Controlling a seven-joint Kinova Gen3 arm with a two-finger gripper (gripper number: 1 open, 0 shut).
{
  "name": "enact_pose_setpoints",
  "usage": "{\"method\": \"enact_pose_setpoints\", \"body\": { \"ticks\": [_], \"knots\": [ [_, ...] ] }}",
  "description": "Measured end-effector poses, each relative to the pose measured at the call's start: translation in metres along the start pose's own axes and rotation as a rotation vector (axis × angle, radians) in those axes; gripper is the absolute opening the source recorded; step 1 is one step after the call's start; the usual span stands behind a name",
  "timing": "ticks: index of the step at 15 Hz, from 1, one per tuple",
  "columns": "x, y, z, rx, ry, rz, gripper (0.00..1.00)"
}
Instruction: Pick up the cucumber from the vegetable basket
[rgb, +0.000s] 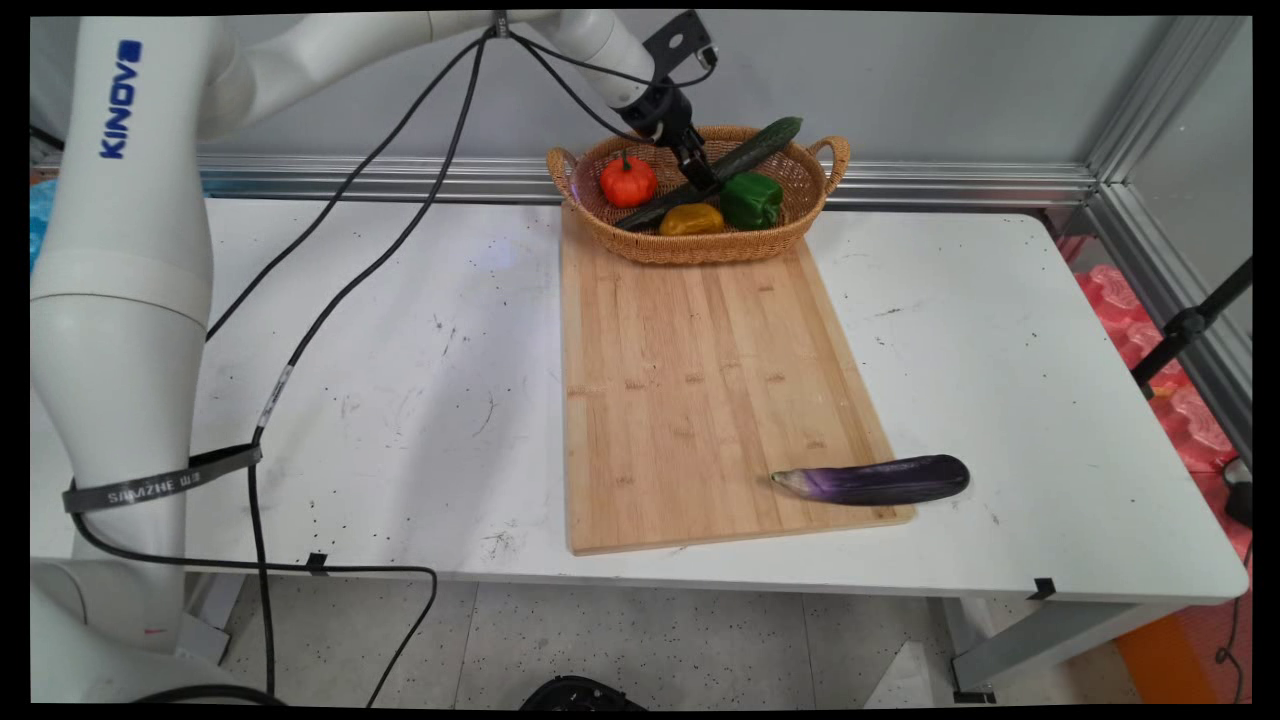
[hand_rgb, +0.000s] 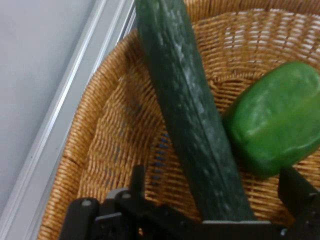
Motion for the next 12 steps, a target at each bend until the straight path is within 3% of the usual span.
{"method": "enact_pose_setpoints", "body": {
  "ticks": [8,9,12],
  "knots": [
    [-0.007,-0.005,0.022,-0.014,-0.019,0.005,1.0],
    [-0.007,-0.005,0.023,-0.016,-0.022,0.004,0.0],
    [-0.008,-0.004,0.027,-0.023,-0.027,0.004,0.0]
  ]
}}
